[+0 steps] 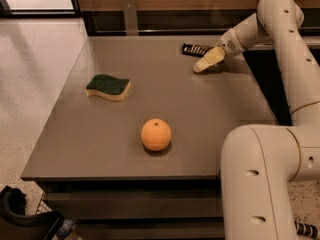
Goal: Move rxbar chocolate near orange
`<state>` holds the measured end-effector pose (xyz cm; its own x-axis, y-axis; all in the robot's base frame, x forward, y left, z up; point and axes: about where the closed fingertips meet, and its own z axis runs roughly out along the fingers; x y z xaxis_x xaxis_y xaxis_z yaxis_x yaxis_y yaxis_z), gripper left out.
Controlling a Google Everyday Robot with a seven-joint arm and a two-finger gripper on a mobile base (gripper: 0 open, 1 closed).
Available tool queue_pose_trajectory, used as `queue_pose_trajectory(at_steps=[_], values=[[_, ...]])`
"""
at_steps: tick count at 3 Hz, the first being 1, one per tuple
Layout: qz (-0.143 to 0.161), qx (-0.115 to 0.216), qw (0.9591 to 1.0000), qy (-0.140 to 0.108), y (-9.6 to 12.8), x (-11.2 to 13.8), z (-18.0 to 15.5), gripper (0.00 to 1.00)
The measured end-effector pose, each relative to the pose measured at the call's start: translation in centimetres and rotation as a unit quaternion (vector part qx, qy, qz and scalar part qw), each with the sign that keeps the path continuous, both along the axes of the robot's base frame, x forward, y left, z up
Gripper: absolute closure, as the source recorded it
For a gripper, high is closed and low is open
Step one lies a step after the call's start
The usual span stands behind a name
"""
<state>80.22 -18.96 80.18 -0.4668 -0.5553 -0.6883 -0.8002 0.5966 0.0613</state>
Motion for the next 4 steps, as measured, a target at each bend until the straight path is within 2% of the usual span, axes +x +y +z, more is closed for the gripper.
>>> queue_pose_trajectory(at_steps=[2, 3, 4], values=[[0.0, 0.0, 1.0, 0.0, 0.0, -0.01, 0.0, 0.0], [0.0, 0.0, 1.0, 0.0, 0.0, -0.01, 0.0, 0.13], [0.0, 0.0, 1.0, 0.0, 0.01, 0.0, 0.14, 0.37]])
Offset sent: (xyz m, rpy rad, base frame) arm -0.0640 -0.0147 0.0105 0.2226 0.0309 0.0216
